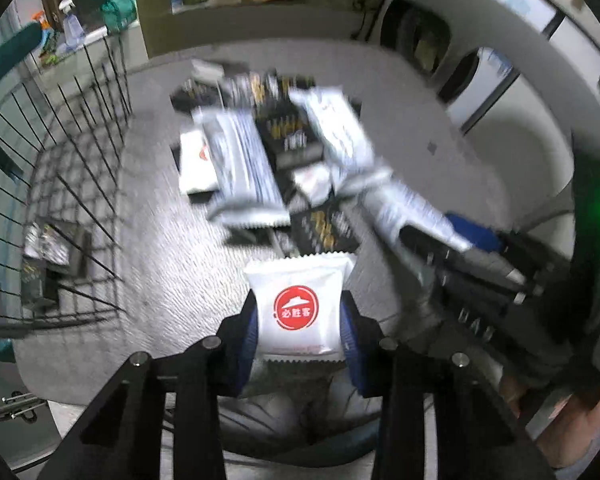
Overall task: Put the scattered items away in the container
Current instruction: 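Grasp a white snack bar with the right gripper while the left holds the sachet, then carry the sachet and snack bar over the basket and release both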
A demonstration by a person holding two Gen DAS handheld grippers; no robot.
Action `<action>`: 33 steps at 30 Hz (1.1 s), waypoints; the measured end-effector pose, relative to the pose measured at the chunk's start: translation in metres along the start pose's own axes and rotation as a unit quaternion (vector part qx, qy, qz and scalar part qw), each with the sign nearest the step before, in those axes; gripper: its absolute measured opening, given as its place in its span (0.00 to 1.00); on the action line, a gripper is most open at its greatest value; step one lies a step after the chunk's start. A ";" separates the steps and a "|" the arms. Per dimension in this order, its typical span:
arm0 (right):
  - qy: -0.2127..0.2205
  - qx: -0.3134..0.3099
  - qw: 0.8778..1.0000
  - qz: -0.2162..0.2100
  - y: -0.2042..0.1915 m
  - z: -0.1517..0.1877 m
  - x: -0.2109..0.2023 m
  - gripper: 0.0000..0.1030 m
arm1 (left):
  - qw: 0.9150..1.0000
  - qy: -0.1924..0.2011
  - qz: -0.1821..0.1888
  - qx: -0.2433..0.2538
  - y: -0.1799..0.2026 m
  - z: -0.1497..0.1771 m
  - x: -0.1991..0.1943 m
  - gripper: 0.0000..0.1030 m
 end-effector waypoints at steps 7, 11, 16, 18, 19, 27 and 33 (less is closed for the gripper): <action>-0.007 -0.004 1.000 0.013 0.004 0.009 0.017 0.42 | 1.000 0.022 0.003 -0.017 -0.024 -0.040 -0.028 0.40; -0.023 -0.017 1.000 0.008 0.002 0.016 0.032 0.45 | 1.000 0.007 -0.001 -0.018 -0.033 -0.033 -0.010 0.40; -0.028 -0.027 0.999 0.010 -0.004 0.016 0.042 0.54 | 1.000 -0.009 -0.007 -0.019 -0.037 -0.029 0.009 0.40; -0.034 -0.024 0.999 0.003 -0.005 0.018 0.047 0.54 | 1.000 -0.012 -0.009 -0.020 -0.039 -0.030 0.015 0.40; -0.036 -0.024 0.999 0.003 -0.005 0.019 0.048 0.54 | 1.000 -0.014 -0.010 -0.020 -0.039 -0.029 0.016 0.40; -0.048 -0.027 0.998 0.015 -0.001 0.021 0.049 0.36 | 1.000 -0.019 -0.012 -0.020 -0.039 -0.027 0.019 0.40; -0.032 -0.017 0.999 -0.003 -0.007 0.015 0.025 0.34 | 1.000 -0.004 0.000 -0.023 -0.038 -0.034 0.002 0.40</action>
Point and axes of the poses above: each gripper's, at about its wrist camera, not at the fingertips, and x roughly the way its jaws point, y to its right, z to its underside, the point moved 6 cm from there along x, roughly the way its jaws point, and after that the axes turned 11 degrees about -x, right-handed, at the moved point
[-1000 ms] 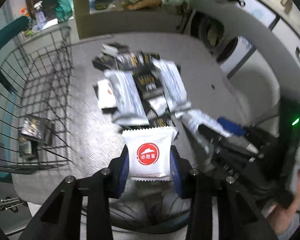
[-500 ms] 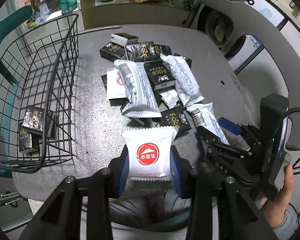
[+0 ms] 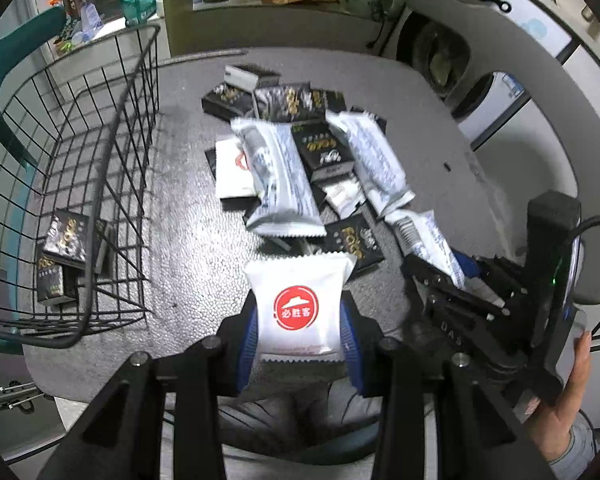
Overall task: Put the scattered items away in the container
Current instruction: 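Carry the sachet and snack bar over the basket and release both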
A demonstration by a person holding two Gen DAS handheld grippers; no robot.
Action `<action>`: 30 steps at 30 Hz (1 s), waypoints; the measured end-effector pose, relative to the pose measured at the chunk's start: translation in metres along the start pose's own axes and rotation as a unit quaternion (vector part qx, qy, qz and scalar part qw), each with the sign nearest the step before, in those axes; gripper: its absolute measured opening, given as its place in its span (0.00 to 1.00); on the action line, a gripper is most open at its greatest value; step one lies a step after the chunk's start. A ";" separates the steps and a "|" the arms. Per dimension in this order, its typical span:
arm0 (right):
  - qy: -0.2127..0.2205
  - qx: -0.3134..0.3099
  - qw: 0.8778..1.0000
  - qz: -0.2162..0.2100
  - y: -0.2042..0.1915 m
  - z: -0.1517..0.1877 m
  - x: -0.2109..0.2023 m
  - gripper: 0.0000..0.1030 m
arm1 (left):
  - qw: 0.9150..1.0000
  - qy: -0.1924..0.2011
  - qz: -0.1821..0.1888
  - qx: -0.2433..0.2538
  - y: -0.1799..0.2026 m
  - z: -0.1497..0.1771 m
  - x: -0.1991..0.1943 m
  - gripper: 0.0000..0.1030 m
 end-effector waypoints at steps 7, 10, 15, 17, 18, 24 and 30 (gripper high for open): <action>0.027 0.009 1.000 -0.014 -0.011 -0.009 -0.034 0.34 | 0.999 0.028 0.016 -0.004 -0.001 -0.011 -0.033 0.40; 0.045 0.016 0.999 -0.024 -0.016 -0.018 -0.050 0.34 | 0.999 0.036 0.021 -0.005 -0.002 -0.016 -0.043 0.40; 0.086 -0.007 0.995 -0.052 -0.049 -0.057 -0.080 0.34 | 0.998 0.056 0.019 -0.019 -0.017 -0.029 -0.067 0.40; 0.107 -0.026 0.991 -0.076 -0.075 -0.080 -0.091 0.34 | 0.997 0.072 0.016 -0.035 -0.034 -0.039 -0.083 0.40; 0.115 -0.043 0.989 -0.086 -0.093 -0.093 -0.096 0.34 | 0.996 0.082 0.011 -0.045 -0.044 -0.045 -0.091 0.40; 0.102 -0.131 0.978 -0.126 -0.189 -0.145 -0.077 0.34 | 0.989 0.070 -0.051 -0.117 -0.137 -0.074 -0.091 0.40; 0.062 -0.180 0.974 -0.126 -0.250 -0.158 -0.036 0.34 | 0.982 0.023 -0.078 -0.171 -0.198 -0.075 -0.056 0.40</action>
Point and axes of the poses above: each gripper's, at about its wrist camera, not at the fingertips, and x roughly the way its jaws point, y to its right, z to its underside, the point moved 6 cm from there along x, roughly the way its jaws point, and after that the axes turned 11 degrees about -x, right-handed, at the moved point
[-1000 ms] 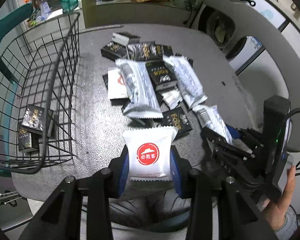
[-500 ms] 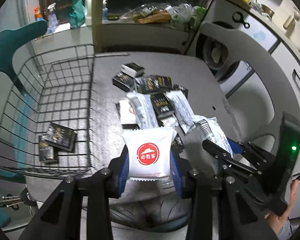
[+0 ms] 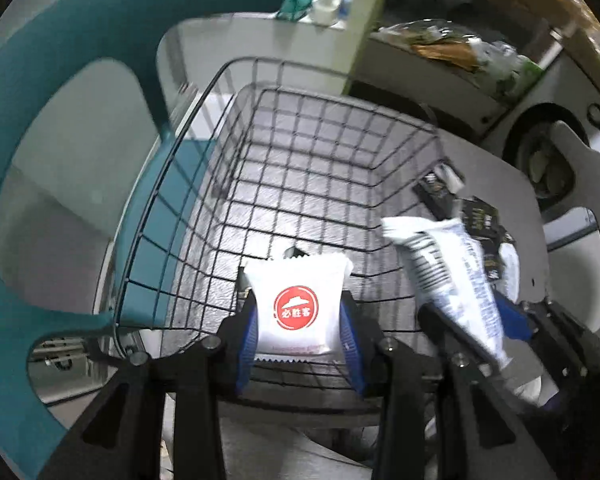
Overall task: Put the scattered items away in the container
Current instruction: 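Carry the sachet and snack bar over the basket and release both, then grasp a white snack bar with each gripper from the pile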
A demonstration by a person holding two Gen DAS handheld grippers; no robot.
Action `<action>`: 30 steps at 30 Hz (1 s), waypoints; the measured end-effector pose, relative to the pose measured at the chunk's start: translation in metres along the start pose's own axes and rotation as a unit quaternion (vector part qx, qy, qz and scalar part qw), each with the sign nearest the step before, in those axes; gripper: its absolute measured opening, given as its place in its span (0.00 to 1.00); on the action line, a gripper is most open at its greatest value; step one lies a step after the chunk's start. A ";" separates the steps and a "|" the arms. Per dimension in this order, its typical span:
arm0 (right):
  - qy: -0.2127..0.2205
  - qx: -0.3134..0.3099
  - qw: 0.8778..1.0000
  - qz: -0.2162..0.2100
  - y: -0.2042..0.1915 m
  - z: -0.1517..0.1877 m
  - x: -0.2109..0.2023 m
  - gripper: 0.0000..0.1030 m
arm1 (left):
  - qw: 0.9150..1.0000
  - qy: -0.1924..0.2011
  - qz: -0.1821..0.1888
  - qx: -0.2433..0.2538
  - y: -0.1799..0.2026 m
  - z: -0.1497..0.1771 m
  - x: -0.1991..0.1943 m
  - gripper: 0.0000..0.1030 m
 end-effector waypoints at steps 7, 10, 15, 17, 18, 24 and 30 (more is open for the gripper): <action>-0.031 -0.006 0.999 -0.010 -0.010 0.005 0.031 0.35 | 0.999 -0.021 -0.022 -0.016 -0.016 -0.002 0.023 0.40; -0.041 -0.011 0.999 -0.010 -0.013 0.006 0.042 0.35 | 0.999 -0.031 -0.013 -0.026 -0.019 -0.002 0.028 0.40; -0.034 -0.017 0.999 -0.001 -0.011 0.002 0.042 0.36 | 0.998 -0.034 -0.016 -0.041 -0.023 -0.002 0.031 0.41; -0.029 -0.019 0.999 0.010 -0.008 0.000 0.038 0.42 | 0.998 -0.032 -0.010 -0.048 -0.025 -0.002 0.028 0.49; -0.025 -0.018 0.999 0.012 -0.007 0.000 0.035 0.45 | 0.998 -0.028 -0.012 -0.047 -0.026 -0.002 0.027 0.52; 0.013 0.005 1.000 0.011 0.010 0.000 -0.001 0.45 | 0.998 -0.012 0.023 -0.053 -0.018 -0.004 0.013 0.57; 0.055 0.046 0.996 0.053 0.068 0.030 -0.067 0.45 | 0.998 0.020 0.064 -0.012 0.022 0.008 -0.020 0.57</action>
Point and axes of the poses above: each gripper's, at about its wrist camera, not at the fingertips, and x roughly the way its jaws point, y to its right, z to its underside, the point moved 6 cm from there along x, roughly the way its jaws point, and after that the axes turned 11 degrees about -x, right-handed, at the moved point
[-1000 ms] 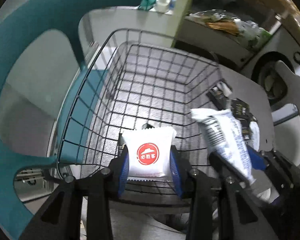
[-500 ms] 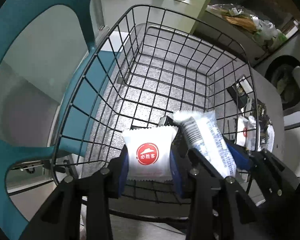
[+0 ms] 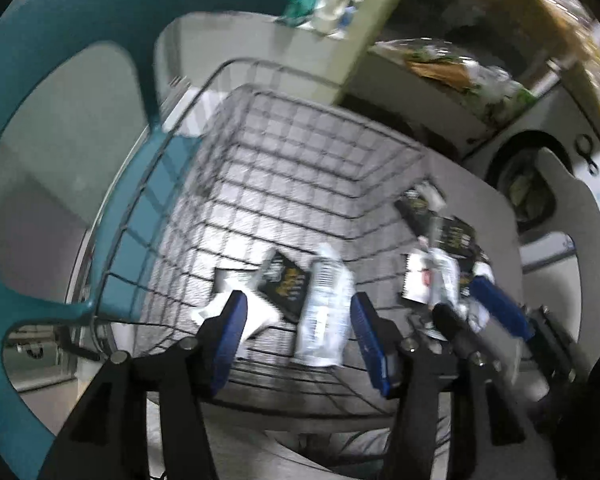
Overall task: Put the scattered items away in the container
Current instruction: 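Grasp a white snack bar with each gripper from the pile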
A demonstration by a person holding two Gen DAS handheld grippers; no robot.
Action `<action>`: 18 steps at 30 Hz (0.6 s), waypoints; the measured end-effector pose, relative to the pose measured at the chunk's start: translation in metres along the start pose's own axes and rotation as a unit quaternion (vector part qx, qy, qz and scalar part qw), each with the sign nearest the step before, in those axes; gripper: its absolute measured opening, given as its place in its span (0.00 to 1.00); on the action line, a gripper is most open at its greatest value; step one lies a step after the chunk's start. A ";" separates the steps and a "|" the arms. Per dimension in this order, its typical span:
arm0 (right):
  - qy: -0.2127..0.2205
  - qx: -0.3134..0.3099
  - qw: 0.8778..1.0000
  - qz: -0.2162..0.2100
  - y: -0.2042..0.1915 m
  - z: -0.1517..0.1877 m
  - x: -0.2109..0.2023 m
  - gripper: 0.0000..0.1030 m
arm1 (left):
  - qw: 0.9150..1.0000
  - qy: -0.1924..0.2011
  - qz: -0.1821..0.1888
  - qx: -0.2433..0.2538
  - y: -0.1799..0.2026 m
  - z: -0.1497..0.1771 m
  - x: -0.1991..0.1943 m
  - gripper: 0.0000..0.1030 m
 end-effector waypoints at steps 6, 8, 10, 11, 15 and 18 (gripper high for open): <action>-0.038 0.041 0.996 0.062 0.085 0.065 -0.018 0.46 | 0.995 -0.013 0.051 0.085 0.086 0.048 -0.007 0.57; -0.060 0.048 0.994 0.079 0.105 0.091 -0.014 0.46 | 0.992 -0.024 0.064 0.110 0.114 0.069 0.001 0.57; -0.071 0.057 0.992 0.084 0.121 0.109 -0.007 0.46 | 0.988 -0.039 0.069 0.132 0.137 0.088 0.014 0.57; -0.075 0.063 0.992 0.086 0.129 0.117 -0.002 0.46 | 0.987 -0.047 0.067 0.138 0.147 0.095 0.023 0.57; -0.075 0.064 0.992 0.083 0.151 0.134 0.015 0.46 | 0.986 -0.062 0.047 0.147 0.168 0.107 0.063 0.57; -0.081 0.063 0.991 0.082 0.160 0.141 0.032 0.46 | 0.987 -0.054 0.019 0.152 0.168 0.105 0.083 0.57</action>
Point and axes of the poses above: each gripper's, at about its wrist camera, not at the fingertips, and x roughly the way its jaws point, y to its right, z to its underside, the point moved 6 cm from there along x, roughly the way its jaws point, and after that the axes turned 11 degrees about -x, right-handed, at the moved point
